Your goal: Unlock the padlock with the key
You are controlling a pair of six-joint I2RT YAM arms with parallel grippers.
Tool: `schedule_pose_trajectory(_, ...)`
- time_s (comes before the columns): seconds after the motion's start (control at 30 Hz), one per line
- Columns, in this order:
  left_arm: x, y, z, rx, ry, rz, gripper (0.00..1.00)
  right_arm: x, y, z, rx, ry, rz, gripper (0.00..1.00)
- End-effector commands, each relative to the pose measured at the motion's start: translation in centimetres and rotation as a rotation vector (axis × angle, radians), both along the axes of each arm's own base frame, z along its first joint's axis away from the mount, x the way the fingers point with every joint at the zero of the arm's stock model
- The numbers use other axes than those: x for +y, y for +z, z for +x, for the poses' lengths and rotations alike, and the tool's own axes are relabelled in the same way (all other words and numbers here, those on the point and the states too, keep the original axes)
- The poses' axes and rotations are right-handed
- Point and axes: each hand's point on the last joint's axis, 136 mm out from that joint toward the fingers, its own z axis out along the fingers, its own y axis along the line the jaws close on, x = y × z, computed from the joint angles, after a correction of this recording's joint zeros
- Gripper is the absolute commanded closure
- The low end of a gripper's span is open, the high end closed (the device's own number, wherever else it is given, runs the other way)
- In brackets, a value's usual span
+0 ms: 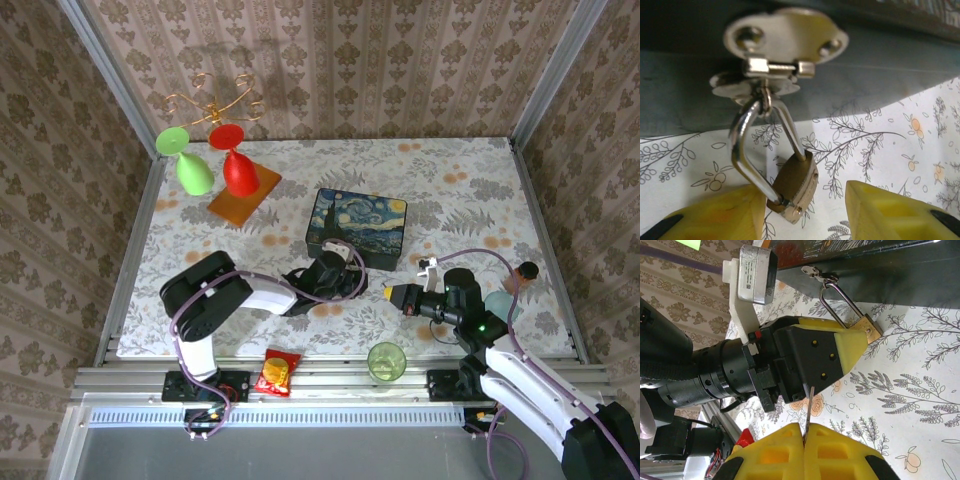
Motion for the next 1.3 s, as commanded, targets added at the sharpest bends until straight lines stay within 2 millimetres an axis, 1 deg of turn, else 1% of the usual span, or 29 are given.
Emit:
schedule_pose_trajectory(0.0, 1.1, -1.5, 1.0, -0.026, 0.100, 0.070, 0.54, -0.5, -0.9, -0.1, 0.007, -0.018, -0.024, 1.00)
schedule_pose_trajectory(0.13, 0.3, -1.8, 0.7, -0.087, 0.131, -0.009, 0.56, -0.6, -1.1, -0.1, 0.010, -0.025, -0.021, 1.00)
schedule_pose_trajectory(0.23, 0.3, -3.0, 0.6, -0.069, 0.168, -0.027, 0.57, -0.7, -1.1, -0.1, 0.011, -0.028, -0.023, 1.00)
schedule_pose_trajectory(0.27, 0.5, -3.5, 0.6, -0.056, 0.182, -0.028, 0.59, -0.7, -1.2, -0.2, 0.013, -0.029, -0.023, 1.00)
schedule_pose_trajectory(0.3, 0.8, -3.9, 0.5, -0.049, 0.194, -0.020, 0.64, -0.7, -1.2, -0.2, 0.012, -0.030, -0.024, 1.00)
schedule_pose_trajectory(0.33, 1.1, -4.0, 0.5, -0.045, 0.203, -0.011, 0.65, -0.8, -1.2, -0.2, 0.012, -0.031, -0.025, 1.00)
schedule_pose_trajectory(0.4, 1.7, -3.6, 0.1, -0.043, 0.226, 0.012, 0.65, -1.0, -1.4, -0.3, 0.015, -0.038, -0.028, 1.00)
schedule_pose_trajectory(0.5, 2.0, -2.7, -0.7, -0.001, 0.233, -0.018, 0.63, -1.1, -1.4, -0.4, 0.014, -0.042, -0.029, 1.00)
schedule_pose_trajectory(0.57, 1.6, -2.9, -1.2, 0.041, 0.227, -0.045, 0.60, -1.2, -1.5, -0.4, 0.014, -0.046, -0.029, 1.00)
schedule_pose_trajectory(0.67, 0.9, -4.2, -2.1, 0.105, 0.217, -0.095, 0.60, -1.2, -1.6, -0.3, 0.016, -0.046, -0.032, 1.00)
schedule_pose_trajectory(0.77, 0.9, -4.8, -2.5, 0.113, 0.217, -0.077, 0.62, -1.1, -1.5, -0.2, 0.017, -0.041, -0.032, 1.00)
schedule_pose_trajectory(0.9, 1.2, -4.2, -2.6, 0.093, 0.216, -0.060, 0.67, -1.1, -1.4, -0.1, 0.014, -0.041, -0.034, 1.00)
schedule_pose_trajectory(0.97, 1.3, -3.9, -2.6, 0.081, 0.206, -0.045, 0.76, -1.1, -1.5, -0.2, 0.017, -0.041, -0.035, 1.00)
schedule_pose_trajectory(1.0, 1.4, -4.0, -2.7, 0.081, 0.203, -0.039, 0.77, -1.1, -1.6, -0.2, 0.017, -0.043, -0.036, 1.00)
schedule_pose_trajectory(1.03, 1.4, -4.1, -2.7, 0.082, 0.200, -0.035, 0.76, -1.2, -1.6, -0.1, 0.019, -0.044, -0.034, 1.00)
schedule_pose_trajectory(1.13, 1.2, -4.3, -3.0, 0.091, 0.190, -0.036, 0.67, -1.2, -1.7, -0.2, 0.019, -0.045, -0.034, 1.00)
schedule_pose_trajectory(1.17, 1.2, -4.2, -3.0, 0.089, 0.188, -0.039, 0.66, -1.2, -1.7, -0.1, 0.019, -0.045, -0.034, 1.00)
schedule_pose_trajectory(1.2, 1.2, -4.1, -3.1, 0.087, 0.186, -0.042, 0.66, -1.2, -1.7, -0.2, 0.021, -0.044, -0.034, 1.00)
schedule_pose_trajectory(1.27, 1.2, -3.9, -3.2, 0.079, 0.179, -0.029, 0.68, -1.2, -1.7, -0.1, 0.021, -0.045, -0.035, 1.00)
